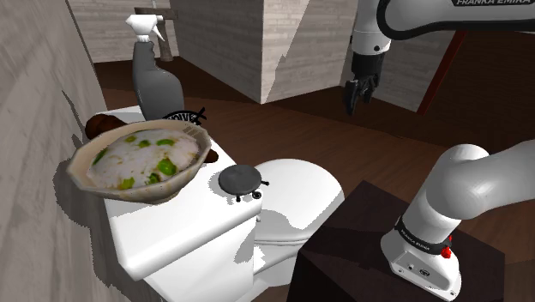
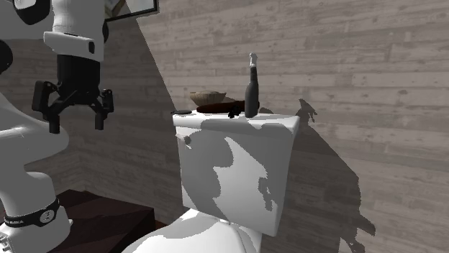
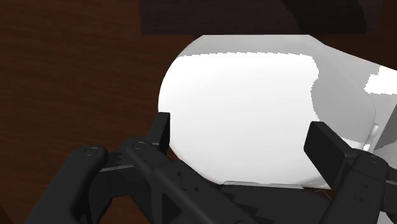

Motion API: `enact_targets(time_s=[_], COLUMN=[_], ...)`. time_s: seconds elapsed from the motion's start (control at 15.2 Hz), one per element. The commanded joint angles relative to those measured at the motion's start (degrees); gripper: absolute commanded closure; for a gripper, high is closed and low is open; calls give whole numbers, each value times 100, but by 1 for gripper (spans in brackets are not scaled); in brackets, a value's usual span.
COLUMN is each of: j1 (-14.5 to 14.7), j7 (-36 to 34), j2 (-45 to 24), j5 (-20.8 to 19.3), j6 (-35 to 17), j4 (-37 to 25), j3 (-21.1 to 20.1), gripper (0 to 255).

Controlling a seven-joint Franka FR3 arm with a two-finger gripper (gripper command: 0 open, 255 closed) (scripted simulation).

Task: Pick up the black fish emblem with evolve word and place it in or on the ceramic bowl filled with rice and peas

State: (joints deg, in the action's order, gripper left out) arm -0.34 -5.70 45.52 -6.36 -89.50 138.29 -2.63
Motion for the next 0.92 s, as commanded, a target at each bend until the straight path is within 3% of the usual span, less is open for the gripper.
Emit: enact_targets(time_s=[0.0, 0.86], j1=[0, 1002], j7=[0, 2246], j2=[0, -2087], j5=[0, 603], j6=[0, -1828], j4=[0, -1115], j3=[0, 475], gripper=[0, 0])
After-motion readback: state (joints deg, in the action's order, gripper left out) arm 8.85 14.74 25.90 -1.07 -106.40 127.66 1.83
